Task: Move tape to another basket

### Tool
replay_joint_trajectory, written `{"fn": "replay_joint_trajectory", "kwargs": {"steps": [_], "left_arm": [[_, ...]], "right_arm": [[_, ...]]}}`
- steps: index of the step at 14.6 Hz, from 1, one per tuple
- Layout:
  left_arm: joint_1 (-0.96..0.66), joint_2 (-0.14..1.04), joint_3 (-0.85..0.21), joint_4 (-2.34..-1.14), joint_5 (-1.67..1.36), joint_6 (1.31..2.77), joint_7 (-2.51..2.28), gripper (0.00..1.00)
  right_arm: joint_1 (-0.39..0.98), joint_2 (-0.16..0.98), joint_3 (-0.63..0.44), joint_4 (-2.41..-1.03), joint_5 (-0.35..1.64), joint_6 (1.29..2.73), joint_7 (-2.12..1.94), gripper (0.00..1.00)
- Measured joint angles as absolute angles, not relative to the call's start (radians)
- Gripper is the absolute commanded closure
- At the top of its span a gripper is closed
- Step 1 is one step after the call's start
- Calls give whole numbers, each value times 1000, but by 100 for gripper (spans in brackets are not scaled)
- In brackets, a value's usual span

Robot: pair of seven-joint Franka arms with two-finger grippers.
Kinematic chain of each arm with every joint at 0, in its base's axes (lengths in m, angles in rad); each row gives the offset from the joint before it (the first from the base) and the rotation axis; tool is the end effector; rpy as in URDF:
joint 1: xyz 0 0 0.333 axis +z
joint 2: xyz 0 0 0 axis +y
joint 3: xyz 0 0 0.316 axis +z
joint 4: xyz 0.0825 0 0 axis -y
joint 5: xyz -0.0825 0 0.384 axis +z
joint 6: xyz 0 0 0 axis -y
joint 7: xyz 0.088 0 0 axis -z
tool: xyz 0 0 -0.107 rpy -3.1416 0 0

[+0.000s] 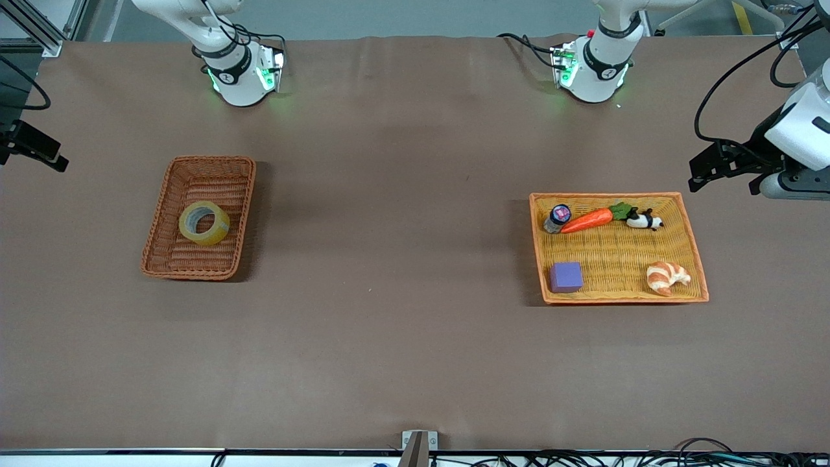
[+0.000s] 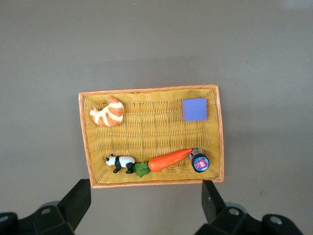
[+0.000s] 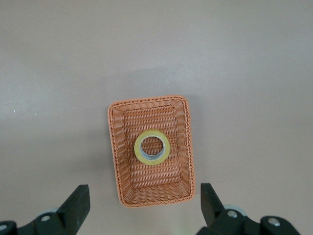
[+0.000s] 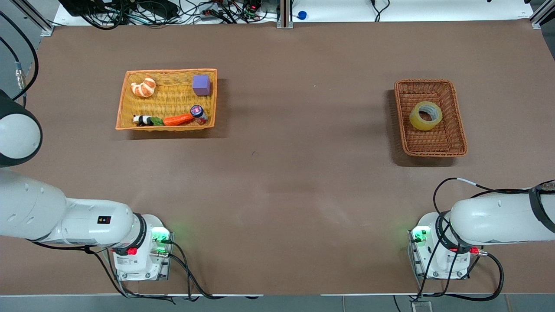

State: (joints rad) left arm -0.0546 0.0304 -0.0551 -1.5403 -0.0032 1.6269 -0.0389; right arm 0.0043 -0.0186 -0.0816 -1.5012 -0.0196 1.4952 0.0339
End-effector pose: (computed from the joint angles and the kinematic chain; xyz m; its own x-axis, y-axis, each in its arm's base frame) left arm 0.5665 -0.0622 0.6270 0.9960 -0.0703 0.0560 -0.0708 -0.9975 0.0071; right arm 0.5394 -0.0445 0.6606 0.9936 -0.1124 0.0132 -0.1127 -0.9935 0.0176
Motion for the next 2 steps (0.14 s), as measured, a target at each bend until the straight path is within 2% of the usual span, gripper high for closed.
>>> {"fn": "replay_joint_trajectory", "kwargs": {"steps": [2], "left_arm": [[-55, 30, -56, -1540, -3, 1627, -39, 0]], "right_arm": [[5, -19, -82, -1502, -20, 1503, 18, 0]]}}
